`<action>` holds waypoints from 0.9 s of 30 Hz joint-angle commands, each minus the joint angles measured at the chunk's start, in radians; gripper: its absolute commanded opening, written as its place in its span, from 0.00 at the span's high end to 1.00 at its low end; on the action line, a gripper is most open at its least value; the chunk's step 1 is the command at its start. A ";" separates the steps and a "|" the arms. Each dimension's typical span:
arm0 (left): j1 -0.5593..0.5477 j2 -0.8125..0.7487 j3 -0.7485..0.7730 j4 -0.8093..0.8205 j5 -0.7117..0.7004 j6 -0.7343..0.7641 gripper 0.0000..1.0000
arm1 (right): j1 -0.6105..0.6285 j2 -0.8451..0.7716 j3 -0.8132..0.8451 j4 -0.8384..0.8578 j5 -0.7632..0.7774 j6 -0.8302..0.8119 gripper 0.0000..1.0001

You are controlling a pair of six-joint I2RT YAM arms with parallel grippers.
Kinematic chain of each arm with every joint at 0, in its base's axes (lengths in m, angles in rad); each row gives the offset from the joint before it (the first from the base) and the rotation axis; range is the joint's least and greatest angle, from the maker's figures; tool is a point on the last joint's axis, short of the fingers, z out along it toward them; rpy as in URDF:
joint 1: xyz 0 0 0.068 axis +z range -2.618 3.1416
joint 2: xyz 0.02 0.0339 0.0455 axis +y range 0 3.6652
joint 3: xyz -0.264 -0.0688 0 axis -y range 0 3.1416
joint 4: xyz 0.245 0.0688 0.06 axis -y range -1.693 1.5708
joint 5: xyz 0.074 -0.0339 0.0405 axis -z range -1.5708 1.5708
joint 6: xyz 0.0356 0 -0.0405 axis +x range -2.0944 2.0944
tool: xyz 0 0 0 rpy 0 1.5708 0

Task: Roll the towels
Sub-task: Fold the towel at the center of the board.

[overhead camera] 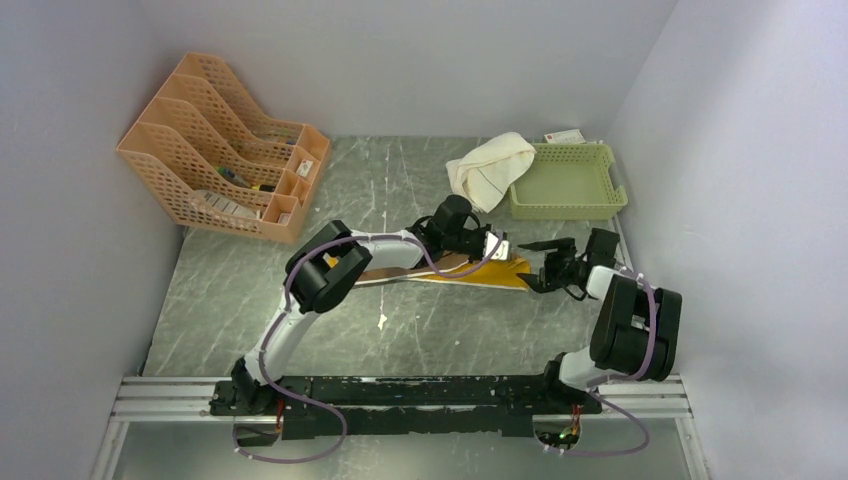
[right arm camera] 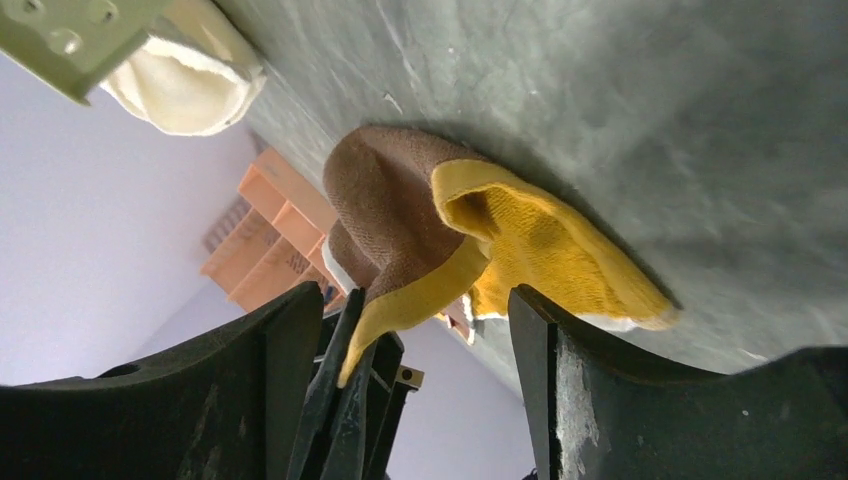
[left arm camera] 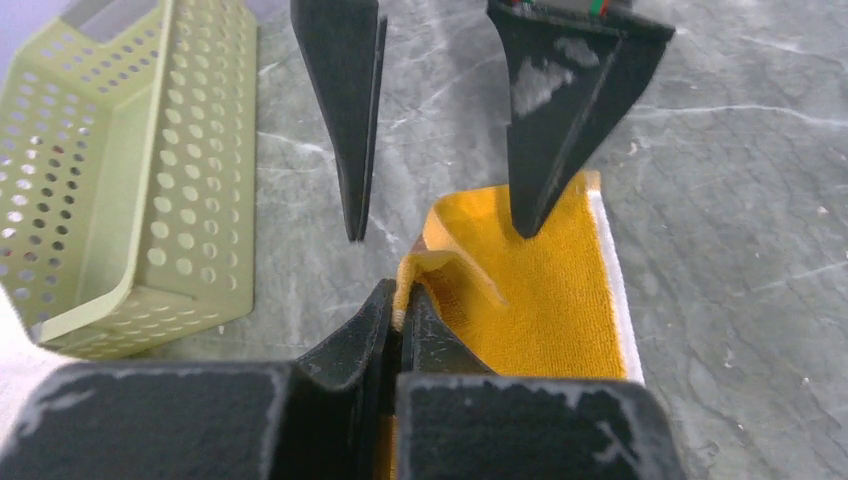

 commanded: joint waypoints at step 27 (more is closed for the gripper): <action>-0.036 -0.081 -0.156 0.476 -0.134 -0.159 0.93 | 0.070 0.212 -0.021 0.387 -0.014 0.360 0.44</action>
